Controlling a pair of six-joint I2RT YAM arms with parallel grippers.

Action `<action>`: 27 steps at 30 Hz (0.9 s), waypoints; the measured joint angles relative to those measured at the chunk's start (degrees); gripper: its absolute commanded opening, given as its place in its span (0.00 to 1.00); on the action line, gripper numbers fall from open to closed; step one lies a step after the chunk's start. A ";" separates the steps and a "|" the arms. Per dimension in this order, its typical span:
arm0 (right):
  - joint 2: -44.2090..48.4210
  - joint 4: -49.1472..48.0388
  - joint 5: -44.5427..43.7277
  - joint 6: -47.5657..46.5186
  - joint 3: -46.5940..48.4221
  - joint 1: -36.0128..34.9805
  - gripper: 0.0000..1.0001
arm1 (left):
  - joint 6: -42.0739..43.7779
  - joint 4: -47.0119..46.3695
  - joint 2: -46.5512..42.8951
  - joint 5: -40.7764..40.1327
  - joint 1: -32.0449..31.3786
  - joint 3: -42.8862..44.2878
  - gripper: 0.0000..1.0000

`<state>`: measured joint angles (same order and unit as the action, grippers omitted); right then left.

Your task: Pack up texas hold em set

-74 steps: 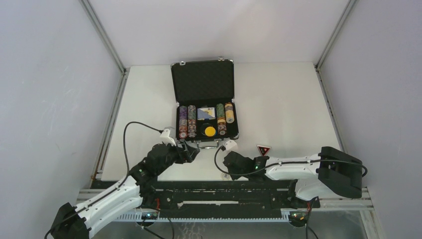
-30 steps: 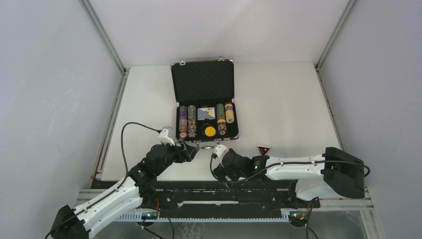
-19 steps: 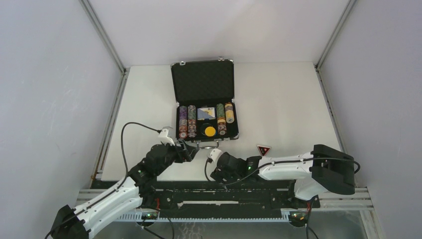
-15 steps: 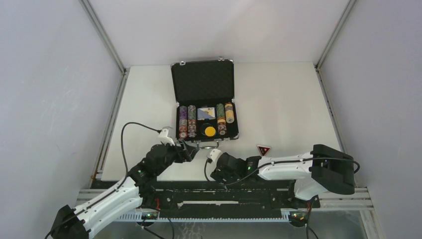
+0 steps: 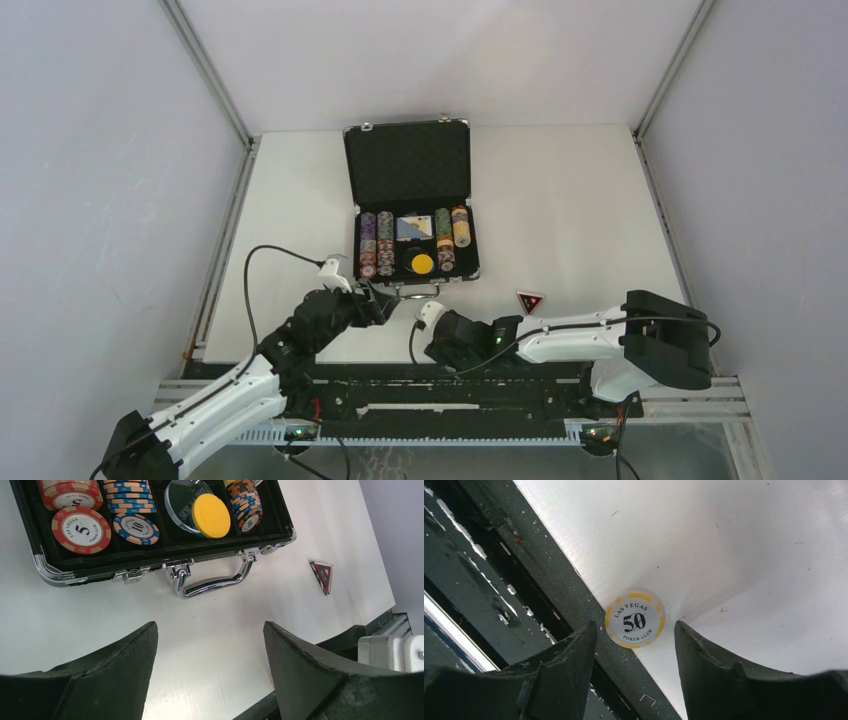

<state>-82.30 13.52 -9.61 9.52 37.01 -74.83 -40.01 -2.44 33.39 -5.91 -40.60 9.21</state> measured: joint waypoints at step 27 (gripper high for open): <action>-2.58 0.85 -6.60 3.69 1.75 -2.97 0.55 | 0.00 -0.04 0.37 0.04 0.00 0.00 0.82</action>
<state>-84.88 14.37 -16.21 13.21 38.76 -77.80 -40.01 -2.48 33.76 -5.87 -40.60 9.21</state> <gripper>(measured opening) 0.572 0.820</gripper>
